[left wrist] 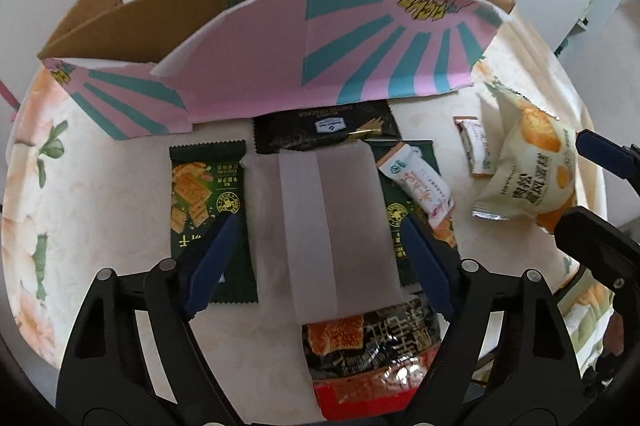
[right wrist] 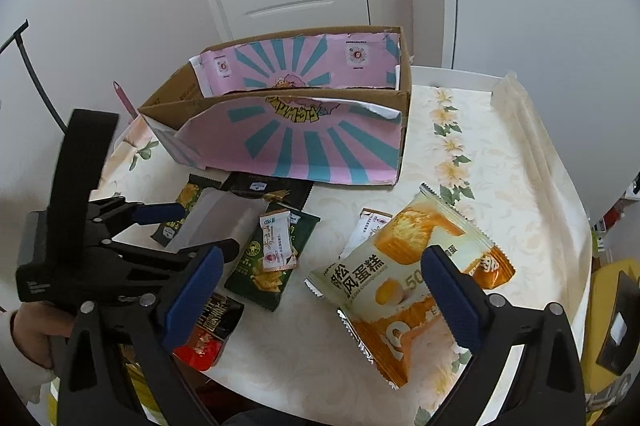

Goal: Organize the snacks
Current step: 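Move the left tool to the white tissue packet while the right tool moves to a white stick packet, then grasp the white tissue packet with the left gripper while the right grasps the white stick packet, then carry both packets into the pink box and open both grippers, then withdraw both tools from the box and move the right tool to the green cracker packet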

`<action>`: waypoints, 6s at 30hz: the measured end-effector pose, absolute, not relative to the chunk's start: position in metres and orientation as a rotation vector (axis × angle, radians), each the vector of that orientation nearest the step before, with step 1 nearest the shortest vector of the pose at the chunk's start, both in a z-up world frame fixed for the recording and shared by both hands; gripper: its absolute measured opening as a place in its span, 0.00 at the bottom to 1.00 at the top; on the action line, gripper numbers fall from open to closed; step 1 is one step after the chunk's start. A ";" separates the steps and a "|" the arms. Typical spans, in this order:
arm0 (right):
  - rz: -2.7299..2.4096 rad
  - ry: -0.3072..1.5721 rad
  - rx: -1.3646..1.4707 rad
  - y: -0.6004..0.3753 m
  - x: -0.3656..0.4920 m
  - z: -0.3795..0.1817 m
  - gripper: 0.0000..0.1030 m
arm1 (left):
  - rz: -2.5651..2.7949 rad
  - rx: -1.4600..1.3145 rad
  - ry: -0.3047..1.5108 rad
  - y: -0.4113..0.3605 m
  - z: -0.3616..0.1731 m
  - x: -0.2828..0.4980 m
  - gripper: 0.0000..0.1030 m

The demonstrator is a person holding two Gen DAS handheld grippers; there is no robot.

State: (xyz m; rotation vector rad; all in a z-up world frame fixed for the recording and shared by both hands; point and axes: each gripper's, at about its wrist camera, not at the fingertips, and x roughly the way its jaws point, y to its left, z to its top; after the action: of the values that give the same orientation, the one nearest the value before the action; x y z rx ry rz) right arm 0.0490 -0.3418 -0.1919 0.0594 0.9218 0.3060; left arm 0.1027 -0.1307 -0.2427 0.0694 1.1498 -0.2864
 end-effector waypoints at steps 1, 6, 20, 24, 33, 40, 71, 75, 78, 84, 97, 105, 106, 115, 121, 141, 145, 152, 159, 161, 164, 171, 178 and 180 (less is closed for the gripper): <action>0.309 0.924 0.058 -0.341 0.050 -0.193 0.96 | -0.286 0.070 1.152 -0.131 -0.245 0.103 0.77; 0.319 0.935 0.055 -0.339 0.053 -0.200 0.96 | -0.298 0.076 1.157 -0.134 -0.254 0.107 0.66; 0.329 0.943 0.056 -0.330 0.061 -0.203 0.96 | -0.317 0.050 1.136 -0.131 -0.248 0.104 0.59; 0.341 0.950 0.041 -0.326 0.064 -0.202 0.82 | -0.309 0.032 1.099 -0.123 -0.232 0.099 0.59; 0.383 0.983 -0.023 -0.304 0.077 -0.216 0.60 | -0.245 -0.035 1.058 -0.088 -0.206 0.096 0.59; 0.415 1.018 -0.099 -0.284 0.085 -0.241 0.41 | -0.211 -0.053 1.048 -0.074 -0.199 0.089 0.59; 0.409 0.943 -0.122 -0.273 0.093 -0.153 0.20 | -0.198 -0.080 0.931 -0.045 -0.108 0.113 0.59; 0.399 0.899 -0.097 -0.263 0.116 -0.124 0.20 | -0.207 -0.077 0.900 -0.036 -0.089 0.141 0.59; 0.380 0.870 -0.078 -0.256 0.138 -0.109 0.20 | -0.227 -0.066 0.891 -0.029 -0.082 0.168 0.59; 0.335 0.872 -0.002 -0.245 0.187 -0.104 0.20 | -0.299 -0.025 0.979 -0.028 -0.102 0.229 0.59; 0.310 0.976 0.071 -0.245 0.244 -0.138 0.20 | -0.316 0.037 1.149 -0.052 -0.182 0.292 0.61; 0.332 1.031 0.086 -0.250 0.263 -0.154 0.20 | -0.275 0.063 1.095 -0.052 -0.177 0.294 1.00; 0.334 1.035 0.086 -0.250 0.263 -0.154 0.20 | -0.272 0.054 1.094 -0.051 -0.177 0.293 1.00; 0.414 1.093 0.140 -0.240 0.274 -0.163 0.20 | -0.216 0.014 1.052 -0.027 -0.149 0.271 1.00; 0.453 1.101 0.170 -0.230 0.283 -0.168 0.90 | -0.174 0.014 1.000 -0.014 -0.125 0.251 0.99; 0.393 0.945 0.197 -0.250 0.194 -0.105 0.90 | -0.175 -0.046 0.930 0.016 -0.092 0.159 0.99; 0.349 0.938 0.196 -0.256 0.167 -0.099 0.90 | -0.205 -0.041 0.941 0.013 -0.095 0.143 0.99; 0.274 0.945 0.154 -0.267 0.123 -0.100 0.90 | -0.226 -0.047 0.960 0.001 -0.104 0.118 0.99; 0.189 0.916 0.110 -0.276 0.090 -0.106 0.90 | -0.211 -0.022 0.992 -0.018 -0.122 0.096 0.99; 0.180 0.916 0.119 -0.278 0.082 -0.112 0.90 | -0.198 -0.011 0.997 -0.023 -0.132 0.090 0.99; 0.196 0.934 0.167 -0.282 0.071 -0.128 0.91 | -0.193 -0.017 1.017 -0.029 -0.149 0.081 0.99; 0.191 0.970 0.209 -0.277 0.057 -0.171 0.81 | -0.228 -0.019 1.045 -0.042 -0.186 0.077 0.99; 0.137 1.015 0.207 -0.268 0.060 -0.211 0.59 | -0.270 0.066 1.062 -0.053 -0.225 0.087 0.92; 0.122 1.011 0.212 -0.266 0.059 -0.217 0.57 | -0.275 0.096 1.061 -0.053 -0.233 0.087 0.92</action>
State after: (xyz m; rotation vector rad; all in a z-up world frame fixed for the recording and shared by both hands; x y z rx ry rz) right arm 0.0588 -0.2665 -0.2174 0.2122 1.0108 0.1220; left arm 0.0867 -0.0532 -0.2330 0.0959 1.0611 -0.2752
